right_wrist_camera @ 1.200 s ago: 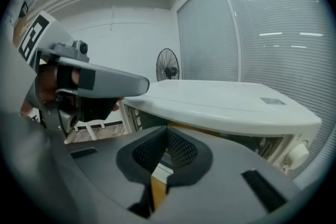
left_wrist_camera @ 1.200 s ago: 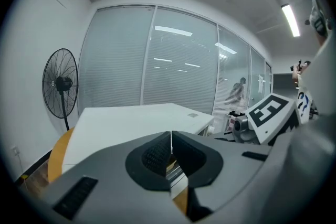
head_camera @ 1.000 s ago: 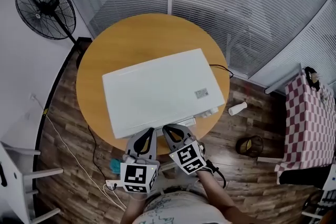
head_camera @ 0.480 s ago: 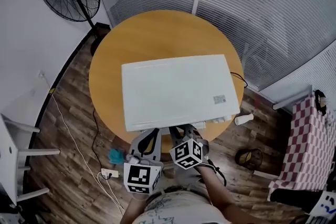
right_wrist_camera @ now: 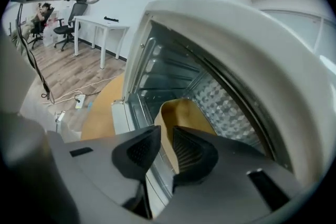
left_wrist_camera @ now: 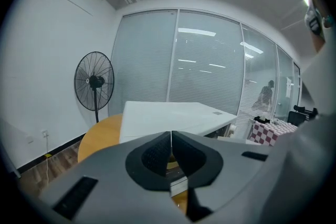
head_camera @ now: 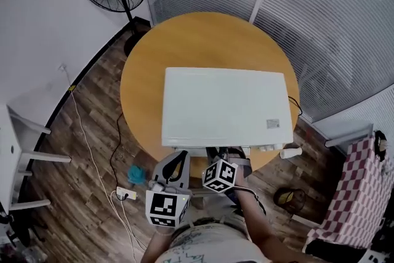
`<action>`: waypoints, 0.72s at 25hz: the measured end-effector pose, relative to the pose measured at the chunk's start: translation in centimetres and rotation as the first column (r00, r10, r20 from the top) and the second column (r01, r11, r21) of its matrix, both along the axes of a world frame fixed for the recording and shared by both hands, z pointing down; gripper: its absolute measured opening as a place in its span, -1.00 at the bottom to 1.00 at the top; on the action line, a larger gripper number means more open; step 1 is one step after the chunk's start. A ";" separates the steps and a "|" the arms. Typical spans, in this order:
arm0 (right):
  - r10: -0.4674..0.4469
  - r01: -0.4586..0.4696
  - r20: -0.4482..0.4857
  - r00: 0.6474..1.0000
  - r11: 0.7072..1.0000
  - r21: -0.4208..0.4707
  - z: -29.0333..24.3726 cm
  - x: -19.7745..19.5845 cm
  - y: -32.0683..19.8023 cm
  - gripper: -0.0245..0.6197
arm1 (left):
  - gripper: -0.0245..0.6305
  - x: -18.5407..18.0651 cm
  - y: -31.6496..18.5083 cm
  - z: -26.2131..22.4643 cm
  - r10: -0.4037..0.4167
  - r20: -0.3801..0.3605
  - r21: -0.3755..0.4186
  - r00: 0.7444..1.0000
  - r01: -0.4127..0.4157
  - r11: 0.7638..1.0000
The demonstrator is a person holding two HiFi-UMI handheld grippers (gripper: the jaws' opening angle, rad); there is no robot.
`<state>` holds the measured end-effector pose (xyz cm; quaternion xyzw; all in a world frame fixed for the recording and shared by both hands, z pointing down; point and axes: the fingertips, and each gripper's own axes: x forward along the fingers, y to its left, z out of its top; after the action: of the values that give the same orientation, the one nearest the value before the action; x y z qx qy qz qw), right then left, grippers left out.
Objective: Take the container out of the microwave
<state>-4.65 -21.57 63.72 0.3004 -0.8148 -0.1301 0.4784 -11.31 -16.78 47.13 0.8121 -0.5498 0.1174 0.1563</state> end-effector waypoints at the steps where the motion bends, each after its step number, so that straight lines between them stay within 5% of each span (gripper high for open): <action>1: -0.008 0.008 -0.016 1.000 1.000 0.003 0.2 0.0 -0.1 -0.73 | -0.88 -0.3 0.1 -0.1 -0.009 0.000 0.002 1.000 0.009 1.000; 10: -0.084 0.088 -0.163 0.983 0.996 0.018 2.0 -0.2 -1.1 -0.73 | -0.88 -1.9 1.0 -0.5 -0.069 -0.002 0.016 0.998 0.069 0.997; 18: -0.124 0.125 -0.167 0.978 0.992 -0.006 2.2 -0.5 -1.4 -0.86 | -0.88 -2.5 1.5 -0.6 -0.089 -0.005 0.021 0.996 0.089 0.996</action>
<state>-5.10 -22.95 65.97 0.2381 -0.7888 -0.1863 0.5352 -13.78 -15.31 46.49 0.7886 -0.5864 0.1028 0.1539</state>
